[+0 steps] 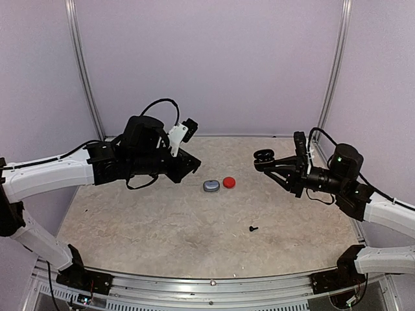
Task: Insert the wireless bluetooth earbuds into the charging case
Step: Insert the left earbud into the left side groove of the charging case.
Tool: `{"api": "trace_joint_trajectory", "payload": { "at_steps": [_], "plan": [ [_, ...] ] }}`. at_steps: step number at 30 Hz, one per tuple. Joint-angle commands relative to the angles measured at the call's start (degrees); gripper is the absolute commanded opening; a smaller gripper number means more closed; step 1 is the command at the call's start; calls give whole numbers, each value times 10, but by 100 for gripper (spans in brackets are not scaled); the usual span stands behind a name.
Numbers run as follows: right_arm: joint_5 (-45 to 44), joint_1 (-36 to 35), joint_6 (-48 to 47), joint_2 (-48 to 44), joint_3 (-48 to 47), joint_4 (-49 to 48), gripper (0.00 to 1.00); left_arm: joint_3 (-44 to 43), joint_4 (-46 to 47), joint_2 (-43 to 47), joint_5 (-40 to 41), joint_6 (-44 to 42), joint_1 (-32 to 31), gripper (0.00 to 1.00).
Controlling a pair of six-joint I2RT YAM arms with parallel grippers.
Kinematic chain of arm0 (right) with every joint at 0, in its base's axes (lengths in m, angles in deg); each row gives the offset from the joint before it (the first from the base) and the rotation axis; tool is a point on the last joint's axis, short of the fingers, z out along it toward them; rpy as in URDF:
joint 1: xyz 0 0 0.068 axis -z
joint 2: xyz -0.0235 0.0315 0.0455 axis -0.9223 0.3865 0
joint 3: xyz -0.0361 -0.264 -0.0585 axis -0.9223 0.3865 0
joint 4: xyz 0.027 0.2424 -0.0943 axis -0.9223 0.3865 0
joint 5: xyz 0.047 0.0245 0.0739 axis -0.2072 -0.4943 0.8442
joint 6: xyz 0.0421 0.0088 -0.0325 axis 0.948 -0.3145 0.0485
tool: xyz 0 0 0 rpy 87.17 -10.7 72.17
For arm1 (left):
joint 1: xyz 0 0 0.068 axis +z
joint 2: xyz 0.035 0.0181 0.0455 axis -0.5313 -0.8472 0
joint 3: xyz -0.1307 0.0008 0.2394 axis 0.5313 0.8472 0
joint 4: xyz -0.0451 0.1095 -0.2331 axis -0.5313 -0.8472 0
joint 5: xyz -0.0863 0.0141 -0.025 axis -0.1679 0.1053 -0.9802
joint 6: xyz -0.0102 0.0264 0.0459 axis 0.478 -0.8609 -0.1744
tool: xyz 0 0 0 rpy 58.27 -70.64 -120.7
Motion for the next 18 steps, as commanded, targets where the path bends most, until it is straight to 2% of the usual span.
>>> {"api": "trace_joint_trajectory", "payload": {
  "at_steps": [1, 10, 18],
  "plan": [
    [13, -30, -25, 4, 8, -90, 0, 77, 249, 84, -37, -15, -31, 10],
    [-15, -100, -69, 22, 32, -202, 0, 122, 454, 106, -61, -23, -103, 10],
    [-58, -140, -103, 38, 31, -250, 0, 118, 528, 67, -76, -28, -141, 10]
  ]
}}
